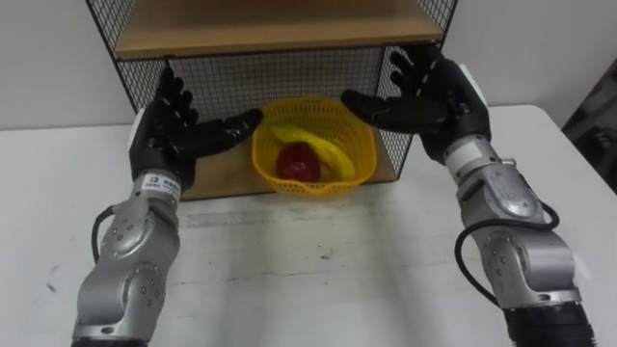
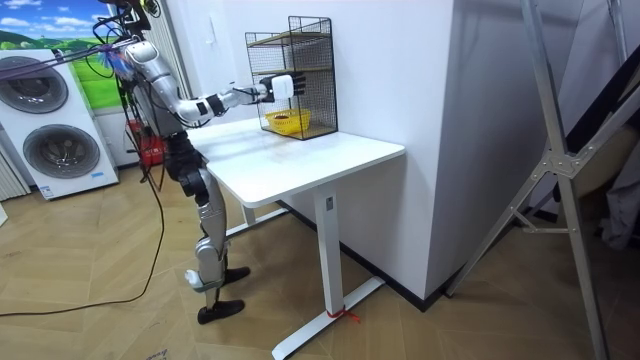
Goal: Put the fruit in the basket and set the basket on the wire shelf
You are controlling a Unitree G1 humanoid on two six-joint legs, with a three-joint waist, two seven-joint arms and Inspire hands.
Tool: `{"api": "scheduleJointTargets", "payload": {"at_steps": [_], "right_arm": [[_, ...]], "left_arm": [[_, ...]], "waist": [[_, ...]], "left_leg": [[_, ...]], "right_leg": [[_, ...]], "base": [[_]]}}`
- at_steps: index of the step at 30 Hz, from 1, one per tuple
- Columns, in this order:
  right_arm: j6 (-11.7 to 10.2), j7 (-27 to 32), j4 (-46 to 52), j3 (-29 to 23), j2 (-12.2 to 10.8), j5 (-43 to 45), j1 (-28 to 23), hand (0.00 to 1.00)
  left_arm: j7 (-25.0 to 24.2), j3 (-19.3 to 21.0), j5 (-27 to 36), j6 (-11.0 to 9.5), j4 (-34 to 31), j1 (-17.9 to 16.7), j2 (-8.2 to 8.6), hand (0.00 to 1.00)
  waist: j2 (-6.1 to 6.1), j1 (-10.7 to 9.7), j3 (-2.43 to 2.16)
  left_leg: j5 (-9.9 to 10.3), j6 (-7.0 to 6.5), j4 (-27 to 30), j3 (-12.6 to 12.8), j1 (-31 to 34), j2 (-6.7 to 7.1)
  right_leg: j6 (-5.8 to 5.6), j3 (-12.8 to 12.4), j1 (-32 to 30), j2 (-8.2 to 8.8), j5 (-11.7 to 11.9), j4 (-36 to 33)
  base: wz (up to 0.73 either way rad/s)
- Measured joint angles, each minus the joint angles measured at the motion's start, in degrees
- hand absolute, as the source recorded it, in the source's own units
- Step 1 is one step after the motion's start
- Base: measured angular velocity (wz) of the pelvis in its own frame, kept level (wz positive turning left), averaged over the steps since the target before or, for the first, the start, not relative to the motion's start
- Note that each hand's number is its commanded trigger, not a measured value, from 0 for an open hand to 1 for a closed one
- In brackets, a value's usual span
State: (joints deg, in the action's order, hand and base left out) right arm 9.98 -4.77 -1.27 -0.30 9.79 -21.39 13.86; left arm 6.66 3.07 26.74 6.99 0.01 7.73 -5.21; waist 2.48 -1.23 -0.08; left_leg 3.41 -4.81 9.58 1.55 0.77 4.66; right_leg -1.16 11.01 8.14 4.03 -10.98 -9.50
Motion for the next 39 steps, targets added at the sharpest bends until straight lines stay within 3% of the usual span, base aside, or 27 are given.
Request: {"api": "scheduleJointTargets", "payload": {"at_steps": [3, 8, 13, 16, 20, 24, 28, 30, 33, 37, 39], "right_arm": [[-0.7, -1.1, 2.3, -1.0, 0.6, 0.5, -2.9, 0.00], [-1.8, -1.7, 6.9, -1.4, 1.3, 2.5, -7.5, 0.00], [-1.9, -1.7, 12.1, -2.2, 1.9, 3.8, -12.2, 0.00], [-3.0, -2.1, 14.1, -2.2, 2.1, 6.4, -14.9, 0.00], [-4.4, -2.3, 16.3, -2.0, 2.3, 7.3, -20.4, 0.00], [-6.3, -2.8, 16.4, -2.0, 1.8, 8.2, -26.4, 0.00], [-6.4, -3.6, 16.7, -2.1, 1.2, 9.3, -30.4, 0.00], [-6.9, -3.4, 17.8, -2.2, 1.2, 10.1, -31.1, 0.00], [-10.9, -1.4, 18.0, -2.3, 1.1, 9.9, -31.7, 0.00], [-14.0, 1.5, 18.1, -3.7, 1.0, 10.0, -32.7, 0.00], [-15.1, 4.1, 18.7, -5.3, 0.9, 10.5, -33.2, 0.00]], "left_arm": [[-0.6, 0.1, -0.1, -1.3, -1.6, -2.5, -0.29, 0.00], [-1.9, 0.2, -0.5, -1.3, -3.8, -5.9, -0.33, 0.00], [-3.5, 0.2, 0.8, -1.8, -6.5, -7.3, -0.49, 0.00], [-5.0, 0.1, 0.8, -2.5, -9.8, -10.4, -0.69, 0.00], [-7.1, -0.5, 0.8, -4.7, -12.1, -17.6, -1.24, 0.00], [-8.3, -1.8, 2.0, -5.2, -12.3, -23.3, -1.48, 0.00], [-9.0, -1.7, 2.0, -5.8, -12.3, -24.9, -2.10, 0.00], [-9.4, -1.6, 1.9, -7.8, -12.3, -25.0, -2.14, 0.00], [-9.4, -1.6, 1.9, -10.2, -12.8, -25.8, -2.37, 0.00], [-9.4, -1.2, 1.8, -12.5, -13.8, -27.5, -2.49, 0.00], [-9.3, -0.1, 1.6, -14.8, -14.6, -28.6, -2.51, 0.00]], "waist": [[0.00, 0.1, 0.00], [-0.02, 0.3, -0.01], [-0.24, 1.2, -0.12], [-0.30, 1.6, -0.12], [-0.82, 1.6, -0.45], [-1.14, 1.8, -0.25], [-1.20, 1.6, -0.17], [-1.45, 1.7, -0.01], [-1.66, 1.5, 0.11], [-1.72, 1.5, 0.13], [-1.84, 1.5, 0.19]], "left_leg": [[0.0, 0.00, 0.0, 0.0, 0.0, 0.01], [0.0, -0.01, 0.1, 0.2, 0.3, -0.05], [0.1, -0.09, 0.1, 0.3, 0.8, -0.03], [0.1, -0.08, 0.1, 0.5, 0.8, -0.16], [0.4, -0.03, 0.4, 0.9, 0.6, -0.26], [1.8, 0.21, 2.0, 1.2, 0.9, -0.46], [1.8, 0.20, 2.2, 1.1, 1.2, -0.42], [1.8, 0.15, 2.2, 1.3, 1.4, -0.45], [1.8, 0.13, 2.3, 1.2, 1.5, -0.46], [1.8, 0.16, 2.2, 1.3, 1.3, -0.45], [1.8, 0.20, 2.2, 1.2, 1.0, -0.41]], "right_leg": [[0.00, 0.1, 0.1, 0.01, 0.0, 0.1], [0.00, -0.1, -0.3, 0.00, 0.0, 0.1], [-0.02, -0.3, -0.9, 0.03, 0.0, 0.4], [0.03, -0.7, -1.1, -0.06, 0.0, -0.2], [-0.02, -1.1, -0.8, -0.12, -0.1, -0.2], [-0.15, -1.6, -0.7, -0.23, -0.5, -0.3], [-0.21, -1.7, -1.0, -0.24, -0.6, -0.4], [-0.20, -1.8, -1.3, -0.26, -0.6, -0.5], [-0.18, -1.7, -1.3, -0.29, -0.5, -0.4], [-0.19, -1.7, -1.1, -0.28, -0.5, -0.4], [-0.20, -1.8, -0.9, -0.29, -0.5, -0.4]], "base": [[0.00], [-0.01], [0.00], [-0.04], [-0.05], [-0.05], [0.00], [0.00], [0.00], [0.00], [0.00]]}}
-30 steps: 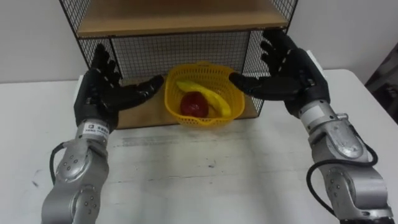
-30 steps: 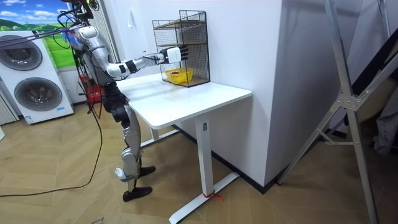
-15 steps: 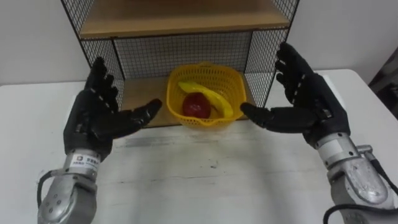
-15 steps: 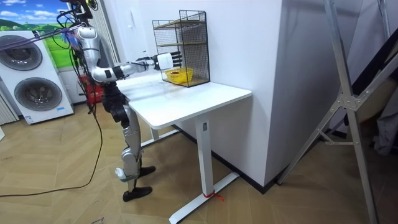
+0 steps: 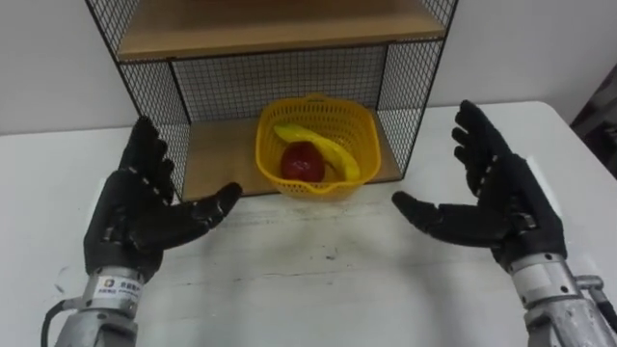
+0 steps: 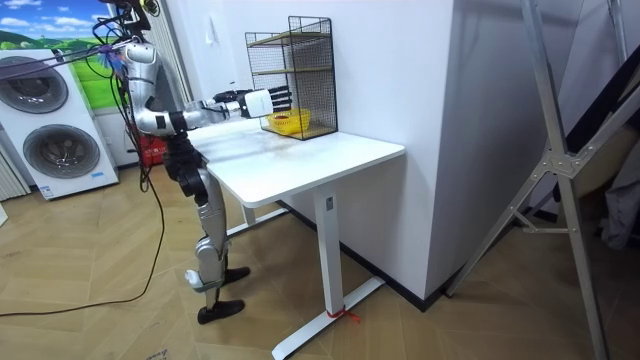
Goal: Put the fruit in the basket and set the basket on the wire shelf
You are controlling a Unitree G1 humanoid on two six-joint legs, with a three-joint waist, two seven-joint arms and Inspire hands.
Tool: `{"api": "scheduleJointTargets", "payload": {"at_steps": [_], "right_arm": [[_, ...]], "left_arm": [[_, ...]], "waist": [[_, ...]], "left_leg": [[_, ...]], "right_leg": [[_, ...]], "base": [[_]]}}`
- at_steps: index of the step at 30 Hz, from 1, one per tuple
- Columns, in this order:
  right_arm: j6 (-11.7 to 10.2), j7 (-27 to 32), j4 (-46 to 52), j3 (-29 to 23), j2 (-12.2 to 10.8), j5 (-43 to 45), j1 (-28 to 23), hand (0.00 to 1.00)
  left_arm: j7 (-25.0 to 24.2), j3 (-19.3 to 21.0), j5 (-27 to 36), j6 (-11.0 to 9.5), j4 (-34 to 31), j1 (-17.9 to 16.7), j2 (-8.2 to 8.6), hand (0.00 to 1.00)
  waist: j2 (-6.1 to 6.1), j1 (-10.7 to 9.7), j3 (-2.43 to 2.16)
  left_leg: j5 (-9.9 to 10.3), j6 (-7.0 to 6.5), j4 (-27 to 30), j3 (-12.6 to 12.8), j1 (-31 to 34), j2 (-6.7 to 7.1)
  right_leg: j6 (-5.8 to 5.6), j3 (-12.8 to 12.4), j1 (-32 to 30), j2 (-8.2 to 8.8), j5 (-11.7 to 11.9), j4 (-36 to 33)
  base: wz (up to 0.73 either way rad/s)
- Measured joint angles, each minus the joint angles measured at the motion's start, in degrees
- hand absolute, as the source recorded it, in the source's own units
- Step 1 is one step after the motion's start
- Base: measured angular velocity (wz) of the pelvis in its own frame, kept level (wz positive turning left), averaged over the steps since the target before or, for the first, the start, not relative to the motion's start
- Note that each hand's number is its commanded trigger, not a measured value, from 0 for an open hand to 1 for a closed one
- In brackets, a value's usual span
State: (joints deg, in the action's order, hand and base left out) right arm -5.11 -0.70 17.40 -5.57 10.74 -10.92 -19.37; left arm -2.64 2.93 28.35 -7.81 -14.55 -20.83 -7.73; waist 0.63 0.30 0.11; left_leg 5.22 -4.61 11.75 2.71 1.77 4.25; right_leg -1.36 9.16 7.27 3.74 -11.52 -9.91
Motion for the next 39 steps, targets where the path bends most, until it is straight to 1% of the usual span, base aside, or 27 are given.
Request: {"api": "scheduleJointTargets", "payload": {"at_steps": [3, 4, 7, 9, 10, 11, 12, 13, 15, 16, 17, 18, 19, 20, 21, 22, 24, 25, 27, 29, 31, 33, 34, 36, 37, 38, 39], "right_arm": [[-2.1, 5.1, 0.6, -2.4, 0.1, 2.3, 0.1, 0.00], [-2.4, 6.1, 1.1, -3.2, 0.2, 2.5, 0.1, 0.00], [-5.3, 13.2, 2.3, -9.7, 0.7, 5.7, 1.0, 0.00], [-6.3, 21.0, 4.5, -17.4, 2.6, 7.2, 1.2, 0.00], [-6.9, 23.2, 4.7, -19.1, 3.3, 7.7, 1.4, 0.00], [-8.2, 27.2, 5.2, -23.3, 4.6, 8.3, 1.5, 0.00], [-9.3, 31.1, 5.4, -27.7, 6.4, 8.3, 1.5, 0.00], [-9.8, 33.5, 5.5, -29.9, 7.6, 8.3, 1.5, 0.00], [-11.9, 42.2, 4.7, -38.2, 12.3, 8.2, 2.2, 0.00], [-12.7, 44.3, 3.9, -40.0, 13.6, 8.1, 2.7, 0.00], [-13.2, 48.3, 2.9, -43.5, 16.2, 7.1, 3.1, 0.00], [-13.6, 51.8, 2.2, -46.7, 18.6, 6.0, 3.2, 0.00], [-14.5, 55.2, 0.7, -50.4, 21.2, 5.5, 3.1, 0.00], [-14.8, 56.7, -0.1, -52.2, 22.3, 5.0, 2.8, 0.00], [-15.1, 59.7, -2.4, -55.2, 24.9, 3.6, 2.5, 0.00], [-15.1, 61.1, -4.1, -56.5, 26.3, 2.2, 2.3, 0.00], [-14.2, 65.0, -10.5, -60.5, 30.8, -4.3, 2.4, 0.00], [-13.7, 65.6, -12.4, -61.3, 31.7, -6.0, 2.3, 0.00], [-11.4, 66.9, -18.8, -64.8, 33.7, -14.2, 1.9, 0.00], [-10.3, 68.1, -20.2, -66.4, 33.6, -22.1, 1.4, 0.00], [-9.8, 68.1, -23.4, -66.5, 33.2, -30.1, -0.4, 0.00], [-9.1, 67.7, -27.6, -66.3, 30.8, -40.8, -3.2, 0.00], [-9.1, 67.3, -29.1, -65.9, 30.0, -42.9, -4.1, 0.00], [-8.4, 64.6, -37.5, -62.2, 26.0, -50.8, -6.3, 0.00], [-8.0, 63.8, -39.6, -61.1, 24.7, -52.4, -6.4, 0.00], [-7.3, 62.5, -43.6, -59.2, 22.0, -55.9, -6.4, 0.00], [-7.0, 61.4, -47.4, -57.6, 19.3, -59.9, -6.4, 0.00]], "left_arm": [[2.3, 3.1, -3.9, -2.1, -0.6, 0.0, 0.03, 0.00], [3.1, 4.1, -5.0, -2.2, -1.2, 0.0, 0.02, 0.00], [9.5, 11.5, -10.0, -4.3, -4.4, 0.4, 0.01, 0.00], [16.9, 19.2, -11.9, -5.8, -8.8, 0.8, -0.19, 0.00], [18.9, 21.3, -12.5, -6.4, -9.9, 0.8, -0.48, 0.00], [22.5, 26.1, -12.9, -8.0, -11.1, 1.3, -1.71, 0.00], [26.4, 31.3, -12.9, -9.0, -11.7, 1.7, -4.10, 0.00], [28.8, 34.1, -12.9, -9.3, -11.8, 1.7, -5.65, 0.00], [37.5, 43.7, -12.9, -10.8, -11.8, 2.1, -11.31, 0.00], [39.7, 45.9, -12.8, -11.0, -11.7, 2.6, -12.84, 0.00], [43.9, 50.0, -12.4, -11.3, -11.6, 3.8, -16.21, 0.00], [47.8, 54.1, -12.2, -12.3, -11.1, 4.1, -19.47, 0.00], [51.6, 58.5, -11.9, -13.5, -9.8, 4.0, -22.52, 0.00], [53.4, 60.4, -11.2, -13.9, -9.0, 3.7, -23.89, 0.00], [56.8, 63.8, -9.9, -15.0, -6.1, 3.3, -26.59, 0.00], [58.4, 65.3, -9.0, -15.1, -4.1, 3.4, -28.03, 0.00], [64.0, 69.2, -3.5, -14.1, 4.0, 3.6, -33.53, 0.00], [65.1, 69.8, -2.5, -13.7, 6.8, 3.4, -34.62, 0.00], [67.4, 70.6, 3.5, -11.8, 19.2, 2.9, -39.05, 0.00], [69.2, 70.4, 10.0, -10.7, 24.3, 1.8, -38.96, 0.00], [70.3, 69.9, 16.3, -10.1, 27.5, 0.2, -37.55, 0.00], [70.7, 68.0, 23.0, -9.7, 32.8, -1.7, -34.23, 0.00], [70.5, 67.1, 24.5, -9.7, 34.7, -1.9, -33.64, 0.00], [68.6, 61.7, 29.5, -9.0, 42.0, -2.2, -29.42, 0.00], [67.8, 60.1, 30.9, -8.6, 44.0, -2.2, -28.18, 0.00], [66.1, 57.4, 33.9, -7.7, 48.0, -2.2, -25.83, 0.00], [64.6, 56.7, 37.4, -7.2, 51.1, -2.1, -23.33, 0.00]], "waist": [[-0.11, 0.3, -0.11], [-0.12, 0.4, -0.11], [0.02, 0.6, -0.07], [0.22, 1.4, 0.00], [0.23, 1.7, 0.01], [0.41, 1.7, 0.13], [0.56, 1.6, -0.03], [0.62, 1.7, -0.09], [0.64, 1.7, -0.31], [0.86, 1.7, -0.34], [1.13, 1.9, -0.46], [1.24, 2.4, -0.95], [1.23, 2.3, -0.94], [1.28, 2.3, -0.95], [1.26, 2.5, -0.94], [1.24, 2.7, -0.96], [1.47, 3.1, -1.19], [1.43, 3.1, -1.23], [1.50, 2.9, -1.46], [1.28, 2.8, -1.68], [1.24, 2.7, -1.67], [1.02, 2.7, -1.71], [1.01, 2.7, -1.71], [0.93, 3.2, -1.59], [0.90, 3.1, -1.58], [0.74, 3.2, -1.58], [0.74, 3.3, -1.59]], "left_leg": [[0.0, 0.02, -0.1, 0.1, 0.1, 0.00], [0.0, 0.02, -0.1, 0.0, 0.1, 0.01], [-0.1, -0.09, -0.1, -0.4, 0.5, 0.13], [-0.2, -0.22, -0.2, -0.7, 0.6, 0.21], [-0.2, -0.22, -0.2, -0.8, 0.6, 0.24], [-0.2, -0.23, -0.1, -1.2, 0.8, 0.37], [-0.2, -0.20, 0.1, -1.5, 0.8, 0.44], [-0.1, -0.13, 0.1, -1.6, 0.9, 0.47], [0.7, 0.16, 1.6, -2.1, 1.5, 0.50], [1.1, 0.17, 2.4, -2.3, 1.7, 0.49], [1.6, 0.24, 3.5, -2.5, 2.2, 0.47], [2.1, 0.33, 4.3, -2.7, 3.0, 0.38], [2.6, 0.33, 5.3, -2.7, 3.7, 0.22], [2.7, 0.34, 5.5, -2.8, 3.9, 0.27], [2.9, 0.35, 5.7, -2.6, 4.1, 0.29], [2.9, 0.35, 5.7, -2.5, 4.2, 0.29], [3.0, 0.43, 6.3, -2.2, 5.7, 0.19], [3.1, 0.47, 6.8, -2.2, 6.3, 0.13], [3.2, 0.53, 7.5, -2.4, 7.6, 0.18], [3.4, 0.55, 7.6, -2.5, 7.6, 0.39], [3.6, 0.52, 7.5, -2.5, 7.7, 0.38], [3.6, 0.50, 7.4, -2.5, 7.8, 0.37], [3.6, 0.50, 7.2, -2.5, 7.8, 0.39], [3.5, 0.50, 6.8, -2.4, 7.6, 0.40], [3.5, 0.51, 6.7, -2.4, 7.6, 0.33], [3.5, 0.53, 6.6, -2.4, 7.4, 0.17], [3.5, 0.55, 6.6, -2.4, 7.4, 0.03]], "right_leg": [[-0.24, 0.1, -0.2, 0.02, -0.2, 0.0], [-0.23, 0.0, -0.2, 0.02, -0.2, 0.0], [-0.06, 0.4, -0.4, 0.01, -0.1, 0.0], [-0.07, 0.5, -0.6, 0.02, -0.1, 0.0], [-0.10, 0.6, -0.5, 0.03, -0.1, 0.1], [-0.11, 1.1, -0.4, 0.05, -0.1, 0.2], [-0.20, 1.5, -0.4, 0.13, -0.3, 0.2], [-0.18, 1.7, -0.3, 0.18, -0.4, 0.1], [-0.65, 2.1, -0.5, 0.23, -1.5, -0.8], [-0.65, 2.1, -0.5, 0.20, -1.7, -1.2], [-0.68, 2.3, -0.6, 0.16, -2.1, -1.8], [-0.67, 2.4, -1.0, 0.11, -2.4, -2.2], [-0.59, 2.5, -1.5, 0.04, -2.7, -2.8], [-0.64, 2.6, -1.7, 0.07, -2.9, -3.2], [-0.70, 2.3, -2.4, 0.22, -3.4, -4.0], [-0.74, 2.2, -2.6, 0.28, -3.5, -4.3], [-0.49, 2.0, -4.7, 0.47, -4.3, -6.2], [-0.47, 2.1, -5.2, 0.38, -4.4, -6.4], [-0.18, 2.5, -6.2, 0.19, -4.2, -6.9], [0.02, 2.3, -6.1, 0.18, -4.1, -6.8], [0.25, 2.2, -6.1, 0.13, -3.9, -6.6], [0.24, 2.3, -6.0, 0.04, -3.7, -5.9], [0.24, 2.3, -6.0, 0.06, -3.6, -5.8], [0.27, 2.2, -5.9, 0.07, -3.5, -5.6], [0.28, 2.1, -5.9, 0.08, -3.4, -5.6], [0.29, 2.0, -5.8, 0.08, -3.4, -5.6], [0.32, 2.0, -5.8, 0.11, -3.6, -5.7]], "base": [[0.00], [0.00], [0.06], [0.04], [0.08], [0.15], [0.16], [0.14], [0.11], [0.11], [0.08], [0.06], [0.04], [0.00], [0.00], [-0.07], [-0.02], [0.00], [0.06], [0.02], [0.00], [0.00], [0.00], [0.00], [0.00], [0.00], [0.00]]}}
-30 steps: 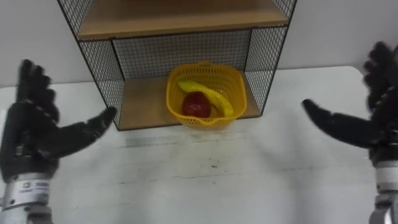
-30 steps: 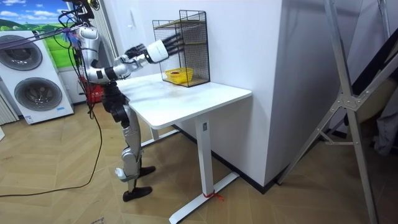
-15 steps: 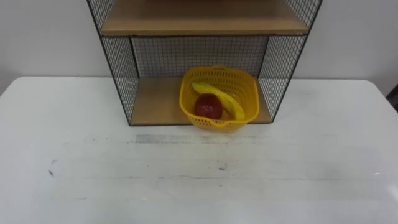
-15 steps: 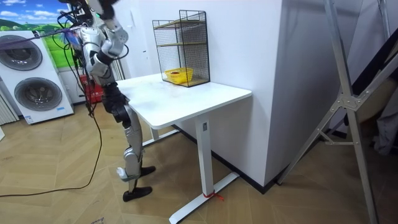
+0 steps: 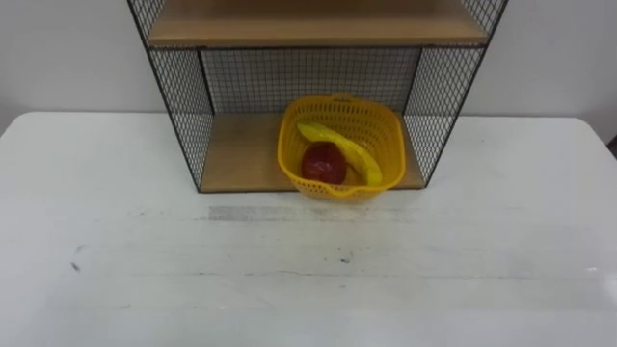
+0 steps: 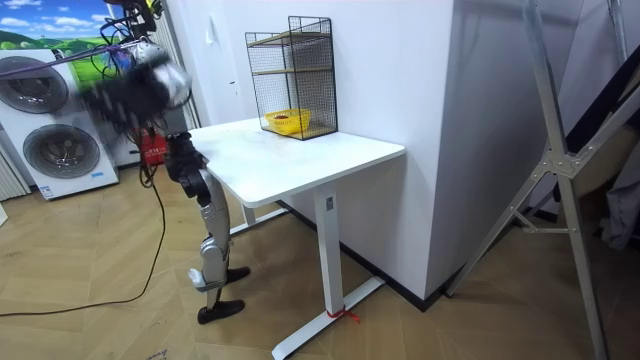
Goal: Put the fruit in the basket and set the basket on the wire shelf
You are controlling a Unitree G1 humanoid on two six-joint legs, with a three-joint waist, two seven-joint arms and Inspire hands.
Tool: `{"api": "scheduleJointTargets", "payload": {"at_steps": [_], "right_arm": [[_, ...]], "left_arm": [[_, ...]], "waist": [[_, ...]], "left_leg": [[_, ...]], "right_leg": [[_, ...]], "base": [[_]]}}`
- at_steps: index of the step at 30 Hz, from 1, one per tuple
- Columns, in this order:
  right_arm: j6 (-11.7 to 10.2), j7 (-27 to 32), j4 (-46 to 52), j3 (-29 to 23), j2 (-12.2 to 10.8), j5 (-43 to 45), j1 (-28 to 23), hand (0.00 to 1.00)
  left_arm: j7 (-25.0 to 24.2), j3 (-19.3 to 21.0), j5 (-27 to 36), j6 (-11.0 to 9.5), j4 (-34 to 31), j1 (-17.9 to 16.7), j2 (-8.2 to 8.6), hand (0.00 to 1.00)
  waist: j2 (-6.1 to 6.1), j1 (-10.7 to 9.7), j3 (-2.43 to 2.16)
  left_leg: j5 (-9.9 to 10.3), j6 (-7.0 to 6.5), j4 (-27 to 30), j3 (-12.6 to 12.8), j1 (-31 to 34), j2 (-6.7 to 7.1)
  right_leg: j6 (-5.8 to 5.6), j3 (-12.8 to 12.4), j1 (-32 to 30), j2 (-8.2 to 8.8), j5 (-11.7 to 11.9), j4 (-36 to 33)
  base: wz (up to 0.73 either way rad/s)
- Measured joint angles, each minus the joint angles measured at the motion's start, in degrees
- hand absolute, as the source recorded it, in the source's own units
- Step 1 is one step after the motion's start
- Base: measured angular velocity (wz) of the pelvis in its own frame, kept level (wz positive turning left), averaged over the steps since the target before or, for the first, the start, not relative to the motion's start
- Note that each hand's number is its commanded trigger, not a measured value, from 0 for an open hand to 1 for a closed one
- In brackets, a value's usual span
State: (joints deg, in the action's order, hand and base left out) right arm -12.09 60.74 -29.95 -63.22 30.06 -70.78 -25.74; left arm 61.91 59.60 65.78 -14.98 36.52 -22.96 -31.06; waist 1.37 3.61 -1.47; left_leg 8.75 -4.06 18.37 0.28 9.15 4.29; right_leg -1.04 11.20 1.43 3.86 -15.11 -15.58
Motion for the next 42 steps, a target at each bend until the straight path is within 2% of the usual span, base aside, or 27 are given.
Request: {"api": "scheduleJointTargets", "payload": {"at_steps": [1, 3, 7, 8, 9, 10, 11, 14, 16, 17, 22, 26, 28, 30, 31, 33, 34, 36, 38, 41, 42], "right_arm": [[0.1, -0.4, -1.9, 0.7, -1.4, -1.6, 0.0, 0.00], [0.2, -2.0, -9.3, 3.7, -5.6, -3.5, 0.0, 0.00], [0.0, -7.8, -19.8, 8.6, -9.5, -5.1, -0.3, 0.00], [-0.1, -10.1, -22.0, 10.7, -11.6, -6.1, -0.4, 0.00], [-0.1, -12.1, -24.9, 13.2, -13.3, -7.4, -0.4, 0.00], [-0.2, -12.8, -26.1, 14.2, -14.2, -8.0, -0.4, 0.00], [-0.4, -13.7, -28.2, 16.4, -16.5, -8.0, -0.3, 0.00], [-0.3, -14.5, -32.8, 20.5, -20.8, -8.0, 1.3, 0.00], [0.0, -15.2, -34.5, 21.8, -22.0, -7.5, 2.1, 0.00], [0.4, -15.4, -34.9, 22.0, -22.3, -7.4, 2.5, 0.00], [1.9, -15.9, -34.8, 24.6, -23.0, -2.5, 5.8, 0.00], [4.3, -17.8, -35.3, 31.7, -22.8, 8.1, 10.7, 0.00], [6.0, -20.5, -36.7, 34.2, -22.8, 16.5, 12.9, 0.00], [8.0, -24.2, -37.3, 36.5, -22.5, 28.2, 15.3, 0.00], [8.3, -25.2, -37.4, 37.5, -22.4, 31.5, 15.7, 0.00], [9.6, -29.6, -38.3, 42.4, -21.6, 41.8, 17.0, 0.00], [10.0, -30.7, -38.9, 43.5, -21.2, 43.7, 17.3, 0.00], [11.4, -35.3, -39.5, 45.8, -20.4, 49.4, 17.9, 0.00], [12.2, -38.5, -40.4, 48.8, -20.5, 52.0, 18.1, 0.00], [13.1, -43.4, -41.4, 53.3, -20.7, 53.6, 18.8, 0.00], [13.1, -45.0, -41.6, 54.3, -20.8, 53.9, 18.9, 0.00]], "left_arm": [[-0.7, -0.2, 1.5, 0.1, 1.6, 0.0, 1.09, 0.00], [-2.9, -1.2, 6.6, 0.0, 6.4, -0.4, 5.09, 0.00], [-6.8, -1.8, 13.9, -0.9, 12.9, -0.5, 8.13, 0.00], [-8.2, -1.9, 15.1, -1.3, 14.4, -0.5, 9.69, 0.00], [-9.3, -3.0, 17.1, -1.6, 15.6, -0.6, 11.32, 0.00], [-9.8, -3.8, 18.0, -1.7, 16.0, -0.5, 12.18, 0.00], [-10.5, -5.9, 19.2, -1.7, 16.4, -0.5, 14.17, 0.00], [-12.3, -10.2, 21.8, -1.7, 17.8, -0.3, 17.99, 0.00], [-13.7, -11.4, 22.4, -1.7, 18.9, -0.1, 19.06, 0.00], [-14.9, -11.6, 22.3, -1.6, 19.8, 0.0, 19.39, 0.00], [-18.0, -17.0, 21.3, -0.8, 20.9, 2.0, 19.82, 0.00], [-22.9, -24.5, 16.1, 1.8, 23.1, 5.9, 20.99, 0.00], [-26.1, -27.5, 10.5, 3.6, 24.7, 7.5, 21.73, 0.00], [-31.3, -32.0, 0.6, 5.8, 25.7, 8.0, 22.39, 0.00], [-32.3, -33.1, -2.9, 6.3, 25.9, 7.9, 22.41, 0.00], [-35.9, -36.3, -17.3, 8.4, 25.9, 7.0, 22.15, 0.00], [-36.4, -36.8, -20.1, 8.9, 25.9, 7.0, 22.09, 0.00], [-38.4, -39.9, -29.1, 11.1, 25.8, 7.1, 21.36, 0.00], [-39.6, -42.2, -34.5, 12.1, 25.8, 7.2, 20.86, 0.00], [-42.2, -47.0, -39.5, 13.4, 25.8, 7.2, 21.22, 0.00], [-43.1, -48.4, -41.9, 13.8, 25.8, 7.3, 21.63, 0.00]], "waist": [[-0.02, -0.2, 0.02], [-0.17, -0.3, 0.12], [-0.12, -0.2, 0.18], [-0.07, -0.1, 0.21], [-0.10, -0.2, 0.21], [-0.12, -0.2, 0.21], [-0.10, -0.4, 0.19], [-0.02, -0.6, 0.18], [-0.01, -1.5, 0.19], [-0.09, -1.9, 0.17], [-0.18, -2.4, 0.19], [-0.05, -3.3, 0.31], [0.25, -3.8, 0.94], [0.16, -4.1, 1.56], [0.17, -4.6, 1.62], [0.14, -4.8, 1.68], [0.06, -4.8, 1.74], [-0.21, -5.3, 2.14], [-0.07, -5.4, 2.11], [0.00, -5.2, 2.21], [-0.04, -5.2, 2.39]], "left_leg": [[0.0, 0.01, 0.0, 0.0, -0.1, -0.02], [0.0, 0.02, 0.0, 0.1, -0.2, -0.09], [-0.2, 0.25, -0.7, 0.6, -0.7, -0.47], [-0.2, 0.38, -1.0, 0.7, -0.8, -0.69], [-0.2, 0.41, -1.0, 0.9, -0.9, -0.88], [-0.2, 0.43, -1.0, 0.9, -0.9, -0.89], [-0.2, 0.46, -1.0, 1.1, -1.1, -0.96], [0.3, 0.93, -0.7, 1.6, -1.0, -1.32], [0.3, 0.91, -0.7, 1.7, -0.9, -1.35], [0.3, 0.90, -0.7, 2.2, -0.9, -1.60], [0.5, 0.61, -1.1, 2.8, -1.9, -1.73], [0.5, 0.71, -1.8, 2.9, -3.2, -1.49], [0.0, 1.33, -2.6, 3.0, -4.2, -1.36], [-0.6, 1.86, -3.1, 3.0, -5.1, -1.51], [-0.7, 1.65, -3.2, 3.0, -5.1, -1.56], [-1.0, 1.44, -3.5, 2.6, -5.5, -1.55], [-1.1, 1.41, -3.6, 2.6, -5.5, -1.50], [-1.7, 1.04, -4.0, 2.1, -5.3, -1.29], [-2.2, 1.00, -4.8, 1.8, -5.4, -1.15], [-2.3, 0.96, -5.1, 1.8, -5.5, -1.02], [-2.4, 0.91, -5.0, 1.9, -5.5, -0.99]], "right_leg": [[-0.03, 0.0, 0.0, 0.02, -0.1, -0.1], [-0.19, 0.0, 0.1, 0.03, -0.3, -0.1], [-0.11, -0.1, 0.7, 0.07, 0.2, 1.1], [-0.20, -0.2, 0.9, -0.01, 0.4, 1.5], [-0.18, -0.3, 1.2, -0.13, 0.6, 1.9], [-0.12, -0.3, 1.4, -0.10, 0.6, 2.0], [-0.08, -0.3, 1.5, -0.03, 0.6, 1.9], [-0.02, -0.4, 1.4, -0.06, 0.5, 1.8], [0.17, -0.3, 1.4, -0.06, 0.7, 1.9], [0.69, -0.4, 1.4, -0.09, 1.1, 1.9], [0.71, -1.4, 1.9, -0.18, 1.5, 1.6], [0.62, -1.8, 2.8, -0.10, 1.6, 1.9], [0.63, -2.0, 3.5, -0.09, 1.7, 2.2], [0.69, -3.3, 4.2, -0.70, 2.2, 3.2], [0.73, -3.2, 4.3, -0.87, 2.3, 3.5], [0.82, -2.9, 4.5, -1.02, 2.4, 3.9], [0.80, -2.7, 4.5, -1.07, 2.4, 4.0], [0.81, -1.6, 4.5, -1.06, 2.4, 4.2], [0.90, -1.2, 4.6, -1.01, 2.5, 4.7], [0.92, -0.9, 4.6, -0.98, 2.5, 4.8], [0.94, -1.0, 4.6, -1.00, 2.6, 4.9]], "base": [[0.00], [0.00], [-0.05], [-0.11], [-0.09], [0.00], [0.00], [-0.08], [-0.03], [0.00], [-0.08], [-0.01], [-0.06], [-0.12], [-0.06], [0.06], [0.12], [0.19], [0.13], [0.03], [0.00]]}}
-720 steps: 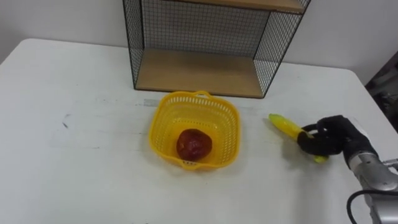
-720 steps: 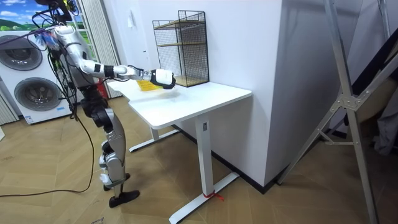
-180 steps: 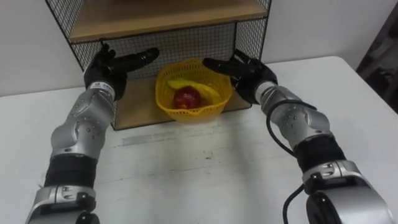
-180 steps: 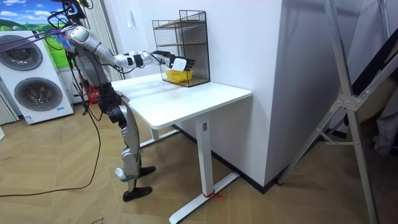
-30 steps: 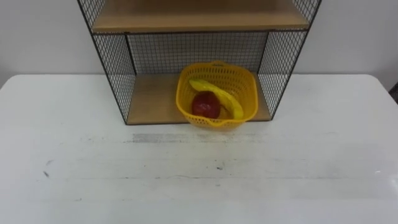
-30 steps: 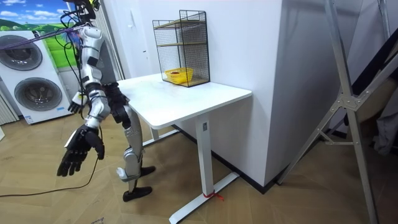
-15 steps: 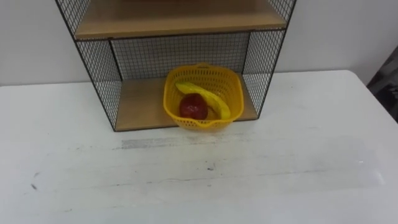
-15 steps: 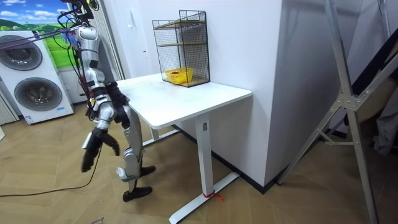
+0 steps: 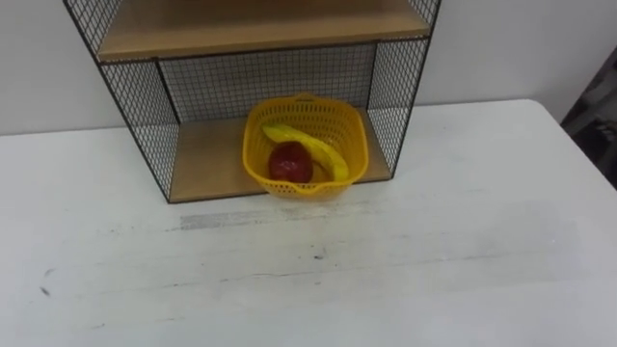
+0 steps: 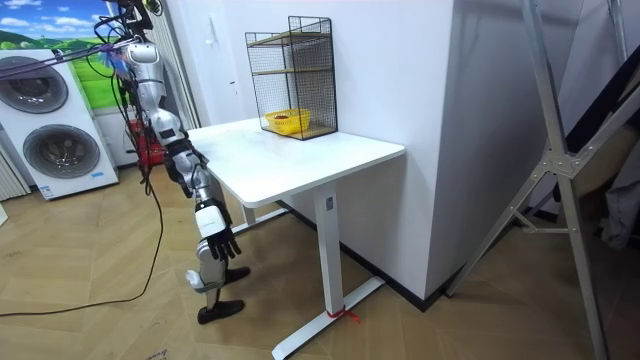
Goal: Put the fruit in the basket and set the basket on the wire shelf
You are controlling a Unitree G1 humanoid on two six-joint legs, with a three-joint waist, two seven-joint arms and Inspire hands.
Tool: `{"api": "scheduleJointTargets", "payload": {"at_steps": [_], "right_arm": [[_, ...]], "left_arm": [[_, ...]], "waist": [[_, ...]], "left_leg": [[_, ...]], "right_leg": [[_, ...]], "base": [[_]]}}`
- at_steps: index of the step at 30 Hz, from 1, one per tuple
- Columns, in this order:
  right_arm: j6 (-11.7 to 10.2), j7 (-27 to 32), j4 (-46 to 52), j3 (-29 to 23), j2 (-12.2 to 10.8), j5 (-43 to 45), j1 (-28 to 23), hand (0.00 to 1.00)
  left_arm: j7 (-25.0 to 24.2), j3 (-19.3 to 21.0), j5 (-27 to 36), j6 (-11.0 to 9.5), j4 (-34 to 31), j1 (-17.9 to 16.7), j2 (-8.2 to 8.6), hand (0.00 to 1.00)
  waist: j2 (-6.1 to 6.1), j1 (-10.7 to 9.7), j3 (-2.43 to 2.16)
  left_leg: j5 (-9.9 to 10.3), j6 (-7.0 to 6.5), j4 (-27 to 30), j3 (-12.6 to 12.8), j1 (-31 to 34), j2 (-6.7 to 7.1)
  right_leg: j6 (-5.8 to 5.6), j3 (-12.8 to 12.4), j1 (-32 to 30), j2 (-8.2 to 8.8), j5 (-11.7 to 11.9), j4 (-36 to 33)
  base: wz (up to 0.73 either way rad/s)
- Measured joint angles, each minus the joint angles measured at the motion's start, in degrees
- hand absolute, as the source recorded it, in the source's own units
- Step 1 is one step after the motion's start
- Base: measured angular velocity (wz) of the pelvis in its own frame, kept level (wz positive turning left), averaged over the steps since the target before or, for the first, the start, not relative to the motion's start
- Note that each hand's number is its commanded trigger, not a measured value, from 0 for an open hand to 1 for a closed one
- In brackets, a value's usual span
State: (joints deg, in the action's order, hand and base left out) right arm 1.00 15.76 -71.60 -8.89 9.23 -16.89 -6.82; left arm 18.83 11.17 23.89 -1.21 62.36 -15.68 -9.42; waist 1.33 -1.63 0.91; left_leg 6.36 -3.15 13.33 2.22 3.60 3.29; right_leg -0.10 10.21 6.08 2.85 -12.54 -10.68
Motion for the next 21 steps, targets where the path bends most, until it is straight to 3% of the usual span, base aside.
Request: {"api": "scheduleJointTargets", "payload": {"at_steps": [3, 9, 15, 18, 19, 21], "right_arm": [[-0.1, -2.9, 0.0, 1.4, -0.4, 2.0, 0.1, 0.00], [-0.4, -6.8, 0.2, 5.2, -0.5, 8.4, 0.6, 0.00], [-0.4, -8.7, 0.1, 7.7, -0.8, 8.4, 1.3, 0.00], [-0.3, -9.3, -0.1, 7.7, -0.8, 8.4, 1.3, 0.00], [-0.3, -9.4, -0.3, 7.8, -0.8, 8.4, 1.3, 0.00], [-0.3, -9.7, -1.5, 8.5, -0.9, 8.0, 1.2, 0.00]], "left_arm": [[-2.1, -2.6, -5.7, 0.2, 0.0, 0.1, 0.22, 0.00], [-5.1, -4.8, -15.3, 0.9, 0.0, 0.2, 0.22, 0.00], [-6.0, -5.7, -23.8, 1.8, -0.2, 0.2, 0.34, 0.00], [-6.0, -5.7, -26.0, 2.4, -0.4, 0.2, 0.36, 0.00], [-6.0, -5.7, -26.3, 2.5, -0.4, 0.2, 0.39, 0.00], [-5.9, -5.8, -27.4, 2.5, -0.4, 0.2, 0.67, 0.00]], "waist": [[-0.05, 0.0, 0.28], [-0.56, 0.6, 0.31], [-0.61, 0.7, 0.14], [-0.49, 0.7, -0.04], [-0.18, 0.6, 0.15], [-0.20, 0.3, 0.10]], "left_leg": [[0.0, -0.06, 0.2, 0.0, 0.1, 0.03], [0.1, -0.11, 0.2, 0.4, -0.1, -0.21], [0.0, -0.23, 0.1, 0.4, -0.1, -0.12], [-0.1, -0.36, 0.1, 0.4, -0.2, -0.11], [-0.1, -0.36, 0.1, 0.3, -0.3, -0.08], [0.1, -0.16, 0.1, -0.2, -0.3, 0.25]], "right_leg": [[0.05, -0.2, 0.0, -0.07, 0.1, 0.0], [-0.02, -0.6, 0.0, -0.04, 0.0, 0.0], [-0.05, -0.5, 0.0, -0.03, 0.1, 0.0], [-0.04, -0.5, 0.2, -0.03, 0.1, 0.1], [-0.05, -0.6, 0.3, -0.03, 0.1, 0.1], [-0.11, 0.2, 0.8, 0.01, 0.0, 0.4]], "base": [[0.00], [-0.05], [-0.01], [0.00], [0.06], [0.10]]}}
